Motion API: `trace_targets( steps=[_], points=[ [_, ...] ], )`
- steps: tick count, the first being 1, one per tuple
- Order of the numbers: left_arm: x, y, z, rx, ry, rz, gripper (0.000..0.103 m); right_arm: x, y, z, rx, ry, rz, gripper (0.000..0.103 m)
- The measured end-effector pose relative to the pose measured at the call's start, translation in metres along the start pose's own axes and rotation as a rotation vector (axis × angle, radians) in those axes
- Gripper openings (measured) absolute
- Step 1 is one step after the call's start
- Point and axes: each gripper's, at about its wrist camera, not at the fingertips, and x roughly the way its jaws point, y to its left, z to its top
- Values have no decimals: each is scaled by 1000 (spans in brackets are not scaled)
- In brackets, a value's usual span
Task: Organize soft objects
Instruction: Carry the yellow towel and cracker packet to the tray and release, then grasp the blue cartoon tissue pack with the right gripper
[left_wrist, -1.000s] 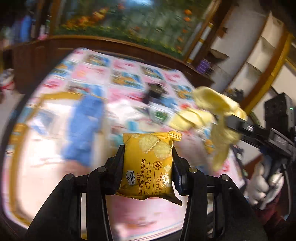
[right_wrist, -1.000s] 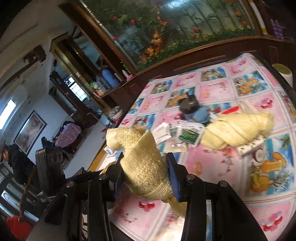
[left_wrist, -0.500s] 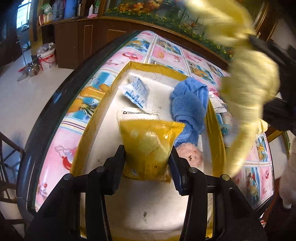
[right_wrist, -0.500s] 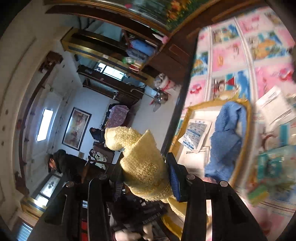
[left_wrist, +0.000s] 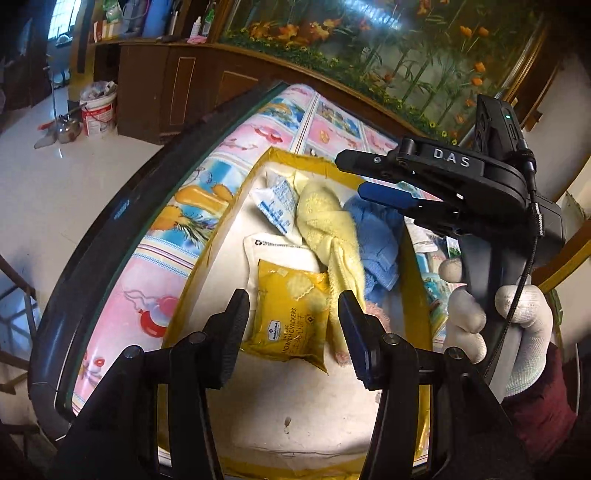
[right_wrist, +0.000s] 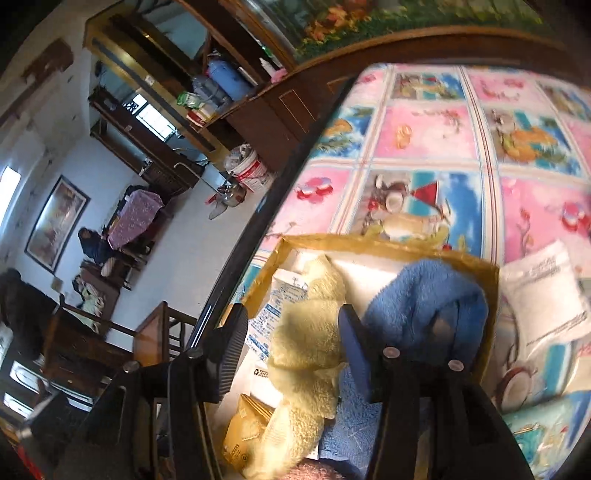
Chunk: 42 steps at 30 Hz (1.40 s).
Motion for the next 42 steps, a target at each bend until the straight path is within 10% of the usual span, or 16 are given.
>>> trace_targets(
  steps=[7,13,29,35,42],
  points=[
    [-19,-23,-5,35,-44,-32,50,-64,-13,-6,-71,-65,-7,53],
    [-26,-50,-19,58,-55,-96,50,-119,-75,-38,-60,-82,-179,63],
    [-25,-122,-48,209,-23,-124,50,-46,-63,-69,-265,85,-434,62],
    [-22,-128,-55,254,-13,-143,50,-80,-71,-114,-384,108,-531,60],
    [-10,-147,-65,297,29,-165,50,-148,-118,-137,-228,99,-487,60]
  ],
)
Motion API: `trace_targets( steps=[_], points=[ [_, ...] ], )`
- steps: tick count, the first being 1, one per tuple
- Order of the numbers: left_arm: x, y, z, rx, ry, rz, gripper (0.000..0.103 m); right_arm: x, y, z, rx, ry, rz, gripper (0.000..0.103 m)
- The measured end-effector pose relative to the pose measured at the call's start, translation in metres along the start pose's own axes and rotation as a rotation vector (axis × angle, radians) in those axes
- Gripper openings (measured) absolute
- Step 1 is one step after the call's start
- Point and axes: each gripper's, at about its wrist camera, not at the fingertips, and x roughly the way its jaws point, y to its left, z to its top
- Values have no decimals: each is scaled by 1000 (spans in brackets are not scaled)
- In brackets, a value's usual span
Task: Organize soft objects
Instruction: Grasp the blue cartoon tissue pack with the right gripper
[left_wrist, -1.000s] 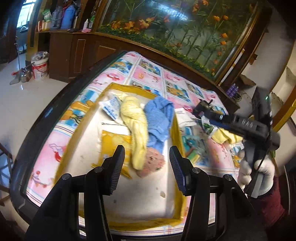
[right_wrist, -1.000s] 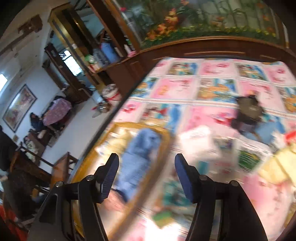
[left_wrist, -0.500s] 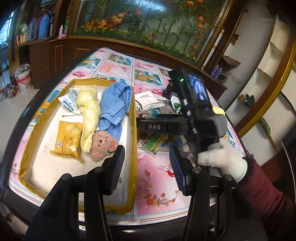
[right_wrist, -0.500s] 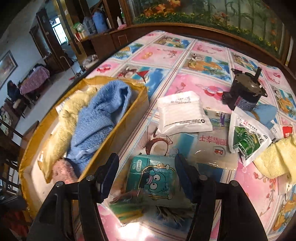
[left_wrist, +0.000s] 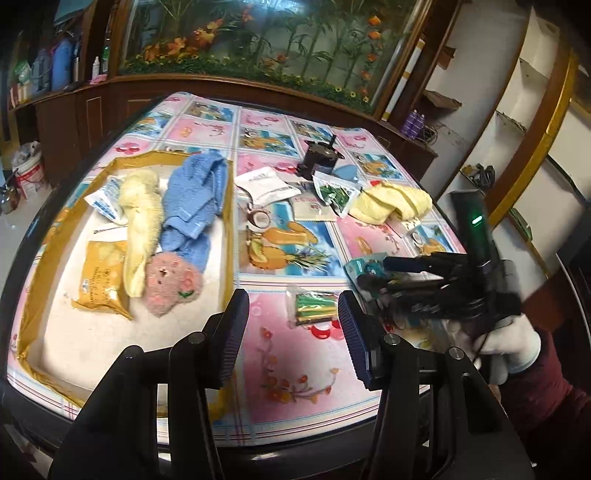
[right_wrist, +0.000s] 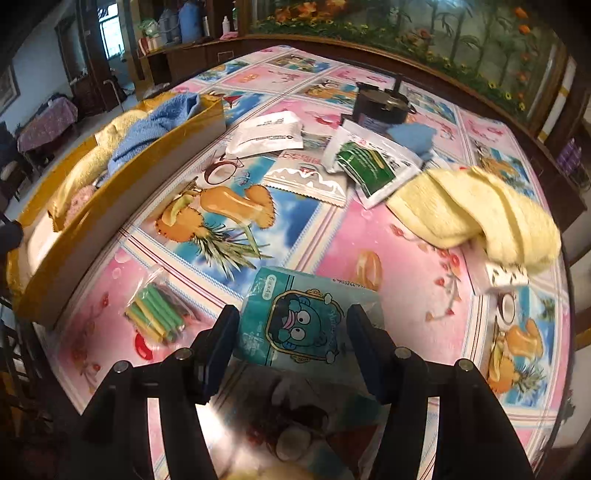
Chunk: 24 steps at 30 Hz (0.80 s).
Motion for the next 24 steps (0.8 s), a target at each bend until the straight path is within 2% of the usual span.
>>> trace_targets(
  steps=[2,3,6,11,16,19,21,24],
  points=[
    [7,-8,-2,19,22,-1,50,-16,-22,-7,91,-36,109,60],
    [11,-12,-3,31,38,2,50,-24,-30,-11,123,-60,128,61],
    [26,-24,-6,62,80,14,50,-39,-43,-18,145,-111,98,62],
    [64,-40,-14,111,172,33,50,-29,-46,-23,187,-84,145,62],
    [99,-55,-19,158,253,76,50,-19,-33,-4,157,-111,98,62],
    [109,-64,-14,184,243,113,50,-7,-21,6,98,-99,65,64],
    [113,-67,-11,188,251,93,51,4,-19,10,81,-58,39,64],
    [115,-75,-12,212,273,-5,50,7,-28,4,86,-27,9,64]
  ],
)
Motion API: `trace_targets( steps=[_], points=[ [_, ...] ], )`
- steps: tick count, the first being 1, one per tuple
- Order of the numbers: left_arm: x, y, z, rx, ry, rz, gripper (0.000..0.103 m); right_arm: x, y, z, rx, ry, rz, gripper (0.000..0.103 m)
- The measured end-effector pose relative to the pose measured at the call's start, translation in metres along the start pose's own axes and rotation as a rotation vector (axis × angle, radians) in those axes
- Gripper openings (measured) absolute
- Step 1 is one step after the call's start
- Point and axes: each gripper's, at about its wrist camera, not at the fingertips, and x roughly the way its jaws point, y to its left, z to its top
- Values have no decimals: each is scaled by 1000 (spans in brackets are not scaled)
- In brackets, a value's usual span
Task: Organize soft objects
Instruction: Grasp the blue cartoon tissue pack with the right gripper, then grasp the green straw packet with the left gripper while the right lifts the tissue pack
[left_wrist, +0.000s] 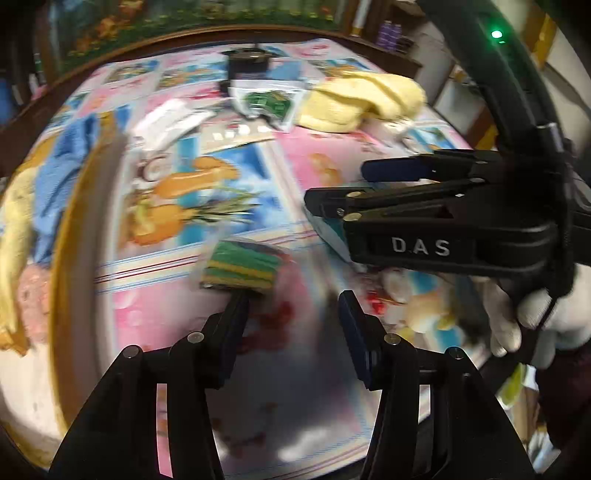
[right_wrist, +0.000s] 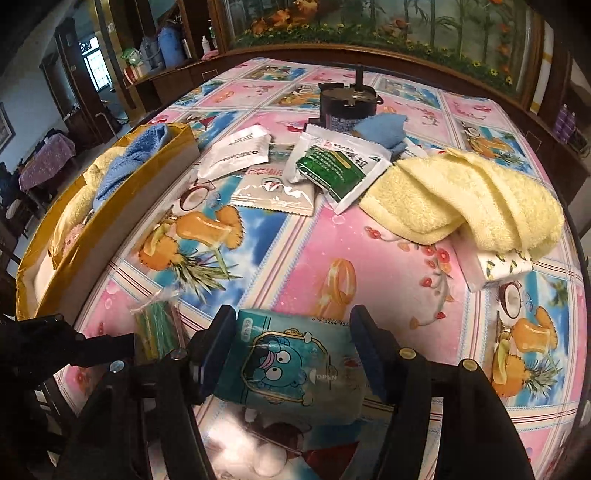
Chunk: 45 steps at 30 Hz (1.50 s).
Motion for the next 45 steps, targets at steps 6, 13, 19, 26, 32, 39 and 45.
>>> trace_targets(
  steps=[6,13,19,26,32,39,45],
  points=[
    [-17,-6,-5,27,-32,-65,50,-20,-38,-27,47,46,-71,65],
    [-33,9,3,43,-93,58,56,-68,-77,-54,145,-58,91,67],
    [-4,40,9,-132,12,126,56,-70,-80,-81,197,26,193,67],
    [2,4,15,-45,16,38,57,-53,-69,-75,248,82,307,67],
    [-11,-16,14,34,-6,-16,57,-28,-78,-36,288,35,317,67],
    [-12,-13,25,174,-125,168,69,-31,-75,-32,313,15,278,67],
    [27,-10,34,231,-73,184,69,-16,-56,-20,281,35,143,67]
  ],
)
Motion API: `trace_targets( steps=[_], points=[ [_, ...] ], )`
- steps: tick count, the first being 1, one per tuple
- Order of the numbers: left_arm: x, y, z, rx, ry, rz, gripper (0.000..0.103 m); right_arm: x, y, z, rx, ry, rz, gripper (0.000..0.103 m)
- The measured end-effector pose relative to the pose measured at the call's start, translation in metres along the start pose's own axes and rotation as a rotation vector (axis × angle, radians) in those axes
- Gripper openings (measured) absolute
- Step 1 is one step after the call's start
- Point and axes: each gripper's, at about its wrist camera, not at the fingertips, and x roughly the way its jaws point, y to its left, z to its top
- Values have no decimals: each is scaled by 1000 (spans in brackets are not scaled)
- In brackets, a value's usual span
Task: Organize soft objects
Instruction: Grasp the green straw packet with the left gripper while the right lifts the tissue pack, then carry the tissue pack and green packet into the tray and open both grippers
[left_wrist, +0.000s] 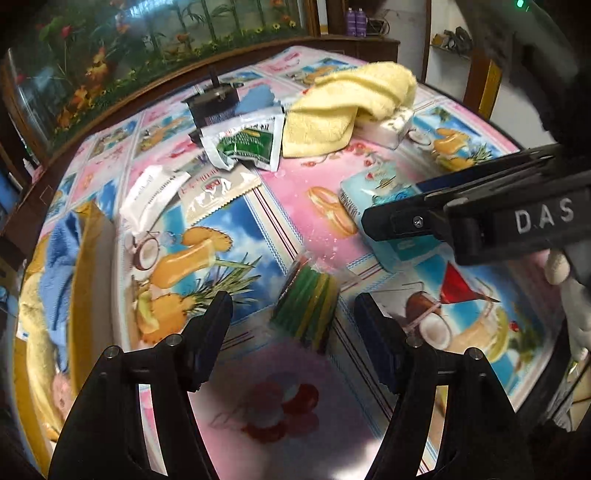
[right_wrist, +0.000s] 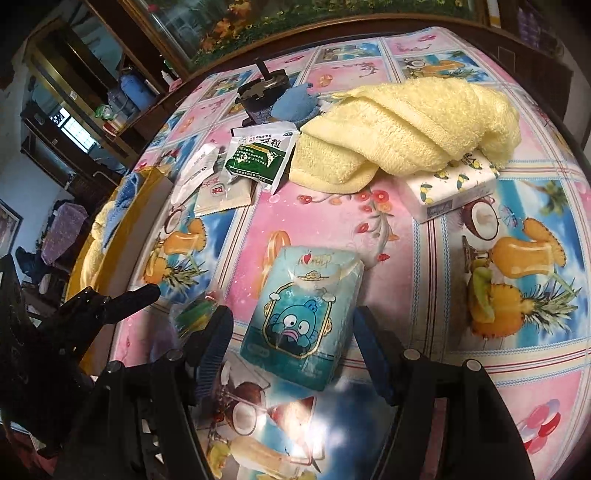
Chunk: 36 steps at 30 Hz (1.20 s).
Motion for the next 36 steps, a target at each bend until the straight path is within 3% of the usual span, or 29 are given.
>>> trace_targets(
  steps=[7,12,14,15,16,22,29,36],
  points=[
    [8,12,4,-76,20,-76,68,11,15,3,-89,-2,-117,67],
    [2,3,2,-56,0,-97,26,14,21,-1,-162,-12,-184,67],
    [2,3,3,-72,-2,-106,23,15,24,-3,-183,-20,-212,65],
    [1,4,3,-83,-5,-112,22,15,26,-3,-197,-30,-238,54],
    [0,5,2,-95,-8,-123,21,15,27,-4,-205,-38,-248,53],
    [-18,16,-6,-170,-53,-161,16,5,22,-8,-152,-63,-171,40],
    [-72,39,-19,-277,-162,-192,16,-19,30,-15,-137,-106,-110,40],
    [-129,87,-51,-422,-244,-123,17,-39,67,-18,-189,-131,-18,40]
  ],
)
